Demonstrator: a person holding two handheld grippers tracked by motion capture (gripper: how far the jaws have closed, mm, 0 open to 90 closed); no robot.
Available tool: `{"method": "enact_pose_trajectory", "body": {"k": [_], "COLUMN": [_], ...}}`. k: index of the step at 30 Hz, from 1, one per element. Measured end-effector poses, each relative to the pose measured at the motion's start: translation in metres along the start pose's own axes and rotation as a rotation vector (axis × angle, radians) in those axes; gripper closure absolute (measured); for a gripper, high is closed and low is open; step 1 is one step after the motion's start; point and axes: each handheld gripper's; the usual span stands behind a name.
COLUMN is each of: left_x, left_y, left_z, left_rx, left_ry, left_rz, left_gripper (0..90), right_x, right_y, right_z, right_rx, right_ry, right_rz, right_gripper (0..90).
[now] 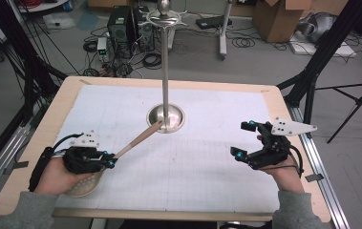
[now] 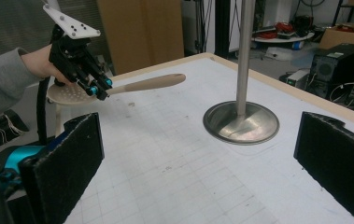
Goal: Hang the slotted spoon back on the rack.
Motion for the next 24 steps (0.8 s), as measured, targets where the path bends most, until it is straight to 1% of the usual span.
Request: {"method": "enact_pose_trajectory", "body": {"k": [3, 6, 8, 9, 11, 15, 19, 22, 24], "left_x": [-0.003, -0.006, -0.008, -0.009, -0.011, -0.018, -0.023, -0.027, -0.03], "left_y": [-0.001, -0.004, -0.007, -0.009, -0.011, -0.014, -0.014, -0.016, -0.019], "left_z": [0.0, 0.0, 0.001, 0.002, 0.004, 0.003, -0.001, -0.004, -0.005], "left_rx": [-0.015, -0.032, -0.039, -0.051, -0.065, -0.073, -0.04, -0.047, -0.061], "left_ry": [0.014, 0.023, 0.032, 0.039, 0.049, 0.081, 0.113, 0.134, 0.16], "left_rz": [-0.003, 0.01, 0.006, 0.003, 0.003, 0.006, -0.004, 0.005, 0.017], "left_gripper": [78.1, 78.1, 78.1, 78.2, 78.1, 78.2, 78.1, 78.1, 78.1], "right_x": [0.0, 0.0, 0.0, 0.0, 0.0, 0.002, 0.002, 0.003, 0.002], "right_y": [0.0, 0.0, 0.0, 0.001, 0.001, 0.001, 0.001, 0.001, 0.001], "right_z": [0.0, 0.0, 0.0, 0.0, 0.0, 0.0, 0.001, 0.001, 0.001], "right_rx": [-0.001, 0.0, 0.003, -0.003, 0.002, 0.003, 0.005, 0.005, 0.008], "right_ry": [-0.003, 0.0, 0.004, 0.007, 0.002, -0.001, -0.005, -0.003, -0.004], "right_rz": [-0.002, -0.003, -0.002, 0.0, -0.003, -0.003, -0.003, -0.003, -0.002], "right_gripper": [0.2, 0.2, 0.2, 0.2, 0.2, 0.2, 0.2, 0.2, 0.3]}}
Point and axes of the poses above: each handheld gripper's, and its own axes: x roughly forward along the jaws, z roughly out of its underside, y roughly to its right, and after that the axes turned 2 degrees about -x, right-handed
